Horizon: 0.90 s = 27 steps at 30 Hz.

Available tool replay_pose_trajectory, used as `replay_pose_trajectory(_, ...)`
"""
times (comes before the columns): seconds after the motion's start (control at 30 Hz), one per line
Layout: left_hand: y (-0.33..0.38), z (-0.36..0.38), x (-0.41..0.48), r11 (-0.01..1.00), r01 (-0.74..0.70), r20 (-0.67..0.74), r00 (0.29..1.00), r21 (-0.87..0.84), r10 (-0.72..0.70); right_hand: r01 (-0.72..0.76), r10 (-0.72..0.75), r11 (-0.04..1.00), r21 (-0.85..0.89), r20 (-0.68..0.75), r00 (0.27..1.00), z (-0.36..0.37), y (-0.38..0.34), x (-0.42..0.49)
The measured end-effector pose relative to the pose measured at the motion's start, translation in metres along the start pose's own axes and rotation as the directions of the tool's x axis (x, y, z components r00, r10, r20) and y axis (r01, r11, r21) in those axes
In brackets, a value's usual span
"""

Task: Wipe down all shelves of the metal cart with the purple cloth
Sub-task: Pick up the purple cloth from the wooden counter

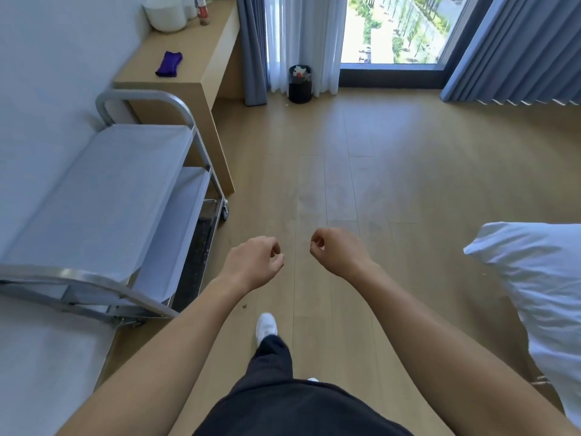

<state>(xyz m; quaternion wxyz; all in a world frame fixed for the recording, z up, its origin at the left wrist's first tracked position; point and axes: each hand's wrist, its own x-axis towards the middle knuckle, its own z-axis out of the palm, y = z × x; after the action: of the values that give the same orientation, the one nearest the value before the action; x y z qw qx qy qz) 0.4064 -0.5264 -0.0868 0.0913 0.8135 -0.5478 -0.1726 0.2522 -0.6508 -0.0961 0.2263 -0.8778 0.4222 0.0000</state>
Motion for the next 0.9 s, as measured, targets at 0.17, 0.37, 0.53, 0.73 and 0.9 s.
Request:
replay_pose_trajectory(0.17,-0.022,-0.007,0.082,1.000,-0.011,0.021,1.000,-0.007,0.011,-0.014,0.015,0.999,-0.040,0.040,0.999,-0.005,0.002,0.077)
replay_pose_trajectory(0.37,-0.063,-0.038,0.201,0.998,-0.029,0.000,1.000,-0.054,0.029,0.015,-0.006,0.996,-0.092,0.100,0.995,-0.029,-0.016,0.203)
replay_pose_trajectory(0.53,-0.094,-0.075,0.259,0.995,-0.025,-0.028,0.999,-0.092,0.022,0.024,-0.020,0.998,-0.066,0.066,0.998,-0.049,-0.035,0.274)
replay_pose_trajectory(0.73,-0.111,-0.096,0.327,0.990,-0.057,-0.063,0.997,-0.126,0.049,0.027,-0.027,1.000,-0.008,-0.041,0.999,-0.057,-0.034,0.341)
replay_pose_trajectory(0.9,-0.117,-0.107,0.405,0.989,-0.027,-0.043,0.999,-0.148,0.021,0.021,-0.021,1.000,-0.006,0.004,1.000,-0.074,-0.017,0.416)
